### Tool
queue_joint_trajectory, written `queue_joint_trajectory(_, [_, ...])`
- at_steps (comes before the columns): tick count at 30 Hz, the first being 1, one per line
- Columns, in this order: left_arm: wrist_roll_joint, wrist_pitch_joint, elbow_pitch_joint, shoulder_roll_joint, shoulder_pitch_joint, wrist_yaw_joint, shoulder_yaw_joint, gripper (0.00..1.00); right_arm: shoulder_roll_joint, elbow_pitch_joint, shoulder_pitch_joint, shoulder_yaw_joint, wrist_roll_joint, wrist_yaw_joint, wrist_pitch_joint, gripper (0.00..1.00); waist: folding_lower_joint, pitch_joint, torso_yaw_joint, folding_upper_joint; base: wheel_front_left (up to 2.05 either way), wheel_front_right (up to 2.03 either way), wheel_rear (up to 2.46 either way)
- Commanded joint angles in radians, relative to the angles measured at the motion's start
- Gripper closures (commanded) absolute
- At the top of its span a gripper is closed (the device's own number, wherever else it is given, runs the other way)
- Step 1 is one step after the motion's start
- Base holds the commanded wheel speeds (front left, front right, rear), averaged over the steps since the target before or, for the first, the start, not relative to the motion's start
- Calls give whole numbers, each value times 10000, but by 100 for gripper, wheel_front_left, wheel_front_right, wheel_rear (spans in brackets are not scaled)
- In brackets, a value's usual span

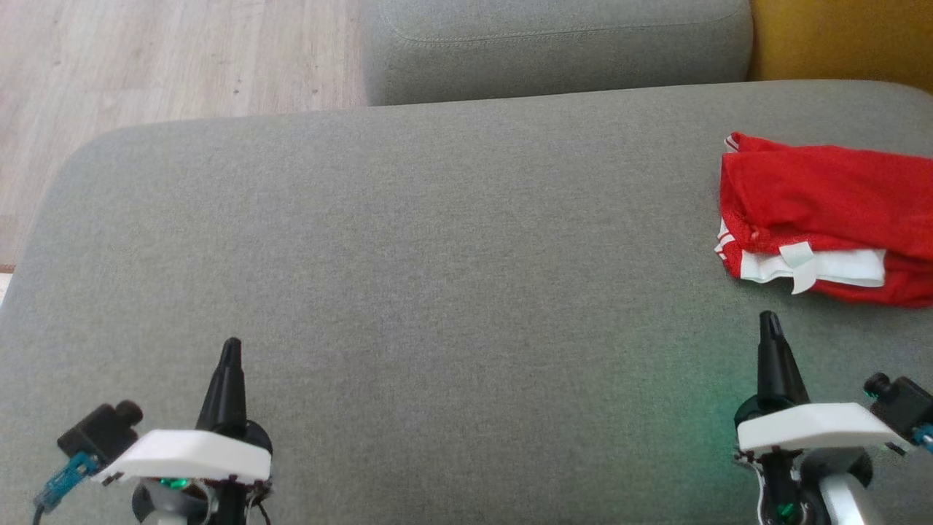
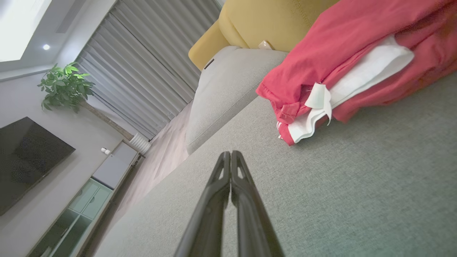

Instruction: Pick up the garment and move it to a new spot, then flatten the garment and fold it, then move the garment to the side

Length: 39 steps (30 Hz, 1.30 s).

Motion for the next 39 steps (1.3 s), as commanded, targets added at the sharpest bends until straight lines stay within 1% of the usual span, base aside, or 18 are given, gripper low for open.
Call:
queue_joint_trajectory(1, [-274,80,-289,52,-585,-80,222,100,-162,-387,-527,-10,313,-4,60,100,0,-3,0,0,0,0,0])
queue_joint_trajectory(39, [-4158,1170,-11,62,-950,-288,905,100,-194,-538,-611,-506,4390,-6,1109,100,0,-69,-4,0,0,0,0])
